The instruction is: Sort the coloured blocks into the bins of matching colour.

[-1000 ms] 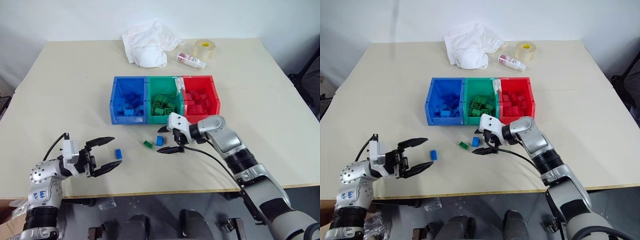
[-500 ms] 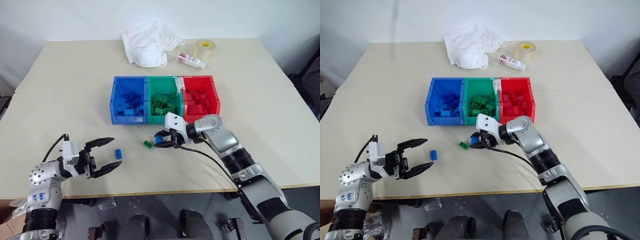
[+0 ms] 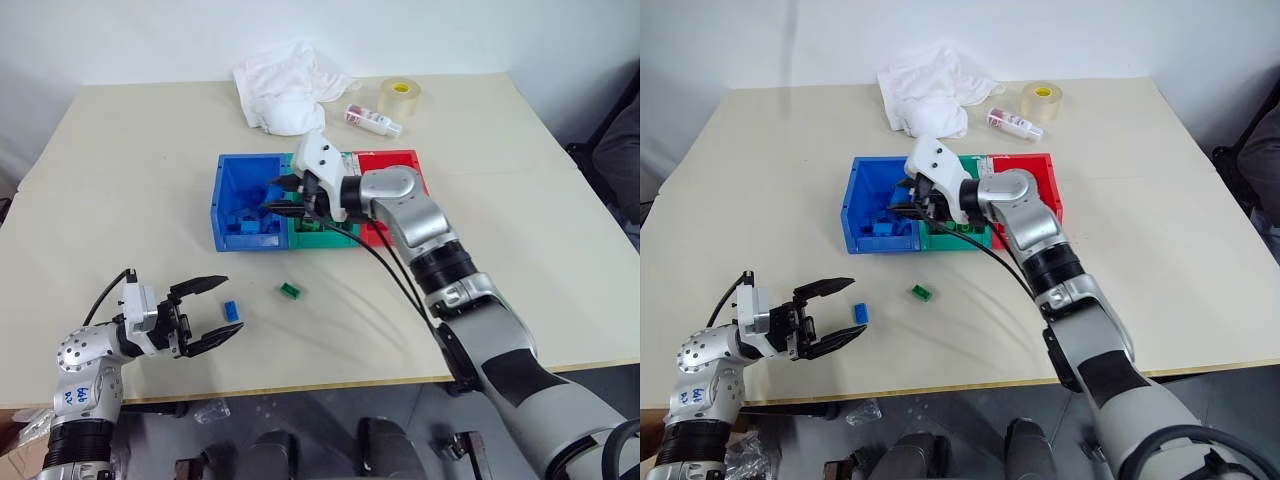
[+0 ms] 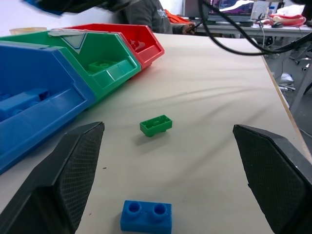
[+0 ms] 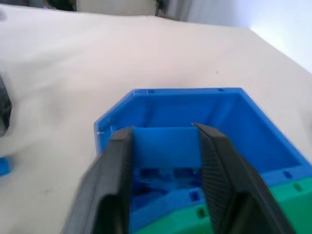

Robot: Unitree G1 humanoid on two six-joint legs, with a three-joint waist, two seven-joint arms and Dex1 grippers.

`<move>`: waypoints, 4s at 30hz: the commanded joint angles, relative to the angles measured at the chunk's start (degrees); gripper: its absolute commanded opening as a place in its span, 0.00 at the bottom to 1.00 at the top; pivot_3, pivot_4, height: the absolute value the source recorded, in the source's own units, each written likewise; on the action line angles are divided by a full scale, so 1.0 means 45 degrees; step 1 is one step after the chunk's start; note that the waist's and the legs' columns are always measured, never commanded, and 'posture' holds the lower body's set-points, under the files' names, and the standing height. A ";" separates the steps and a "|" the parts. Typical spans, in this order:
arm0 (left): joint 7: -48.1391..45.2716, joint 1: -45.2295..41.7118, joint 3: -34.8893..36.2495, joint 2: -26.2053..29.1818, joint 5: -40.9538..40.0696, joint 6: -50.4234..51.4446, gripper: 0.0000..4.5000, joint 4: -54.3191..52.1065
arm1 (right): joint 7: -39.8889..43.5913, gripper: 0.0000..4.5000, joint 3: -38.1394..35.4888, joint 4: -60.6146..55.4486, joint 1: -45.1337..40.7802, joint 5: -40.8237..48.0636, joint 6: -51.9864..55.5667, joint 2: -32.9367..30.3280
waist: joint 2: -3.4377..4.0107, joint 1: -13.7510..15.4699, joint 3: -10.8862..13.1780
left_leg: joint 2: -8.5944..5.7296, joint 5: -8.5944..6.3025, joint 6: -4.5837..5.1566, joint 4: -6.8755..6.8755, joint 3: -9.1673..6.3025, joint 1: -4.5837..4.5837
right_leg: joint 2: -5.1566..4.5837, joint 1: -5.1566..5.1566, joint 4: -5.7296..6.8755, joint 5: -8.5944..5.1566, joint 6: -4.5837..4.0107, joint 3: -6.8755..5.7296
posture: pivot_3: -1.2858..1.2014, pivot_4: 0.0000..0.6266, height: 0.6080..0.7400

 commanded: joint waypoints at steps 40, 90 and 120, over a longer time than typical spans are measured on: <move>-0.1675 -0.1744 0.0012 0.0571 -0.0027 -0.0304 1.00 0.2182 | 0.4092 0.99 -0.3862 -1.4124 1.1915 0.4826 0.5705 -1.0167 | 0.0002 0.0783 0.0004 | 0.0026 -0.0005 0.0009 0.0034 0.0071 -0.0003 | 0.0000 0.0039 -0.0083 0.0003 0.0003 0.0017 | 0.52 0.24 1.00; 0.0101 -0.0600 -0.0071 -0.0006 0.0076 -0.0223 1.00 0.0384 | -0.0382 0.56 -0.1141 -0.2299 0.1436 0.0492 0.0827 -0.2945 | -0.0003 0.0328 0.0000 | -0.0005 -0.0005 0.0005 0.0012 -0.0003 -0.0004 | 0.0000 0.0009 -0.0019 0.0003 -0.0003 0.0003 | 0.52 0.24 1.00; 0.5187 0.8210 0.4047 0.0859 0.0774 0.2505 1.00 -0.7738 | 0.8446 1.00 -0.1608 -0.7946 0.7720 0.4527 0.2442 -0.8753 | 0.0010 0.0495 0.0011 | 0.0067 -0.0034 -0.0015 0.0009 0.0058 -0.0011 | 0.0004 0.0043 -0.0215 -0.0002 -0.0010 0.0040 | 0.52 0.24 1.00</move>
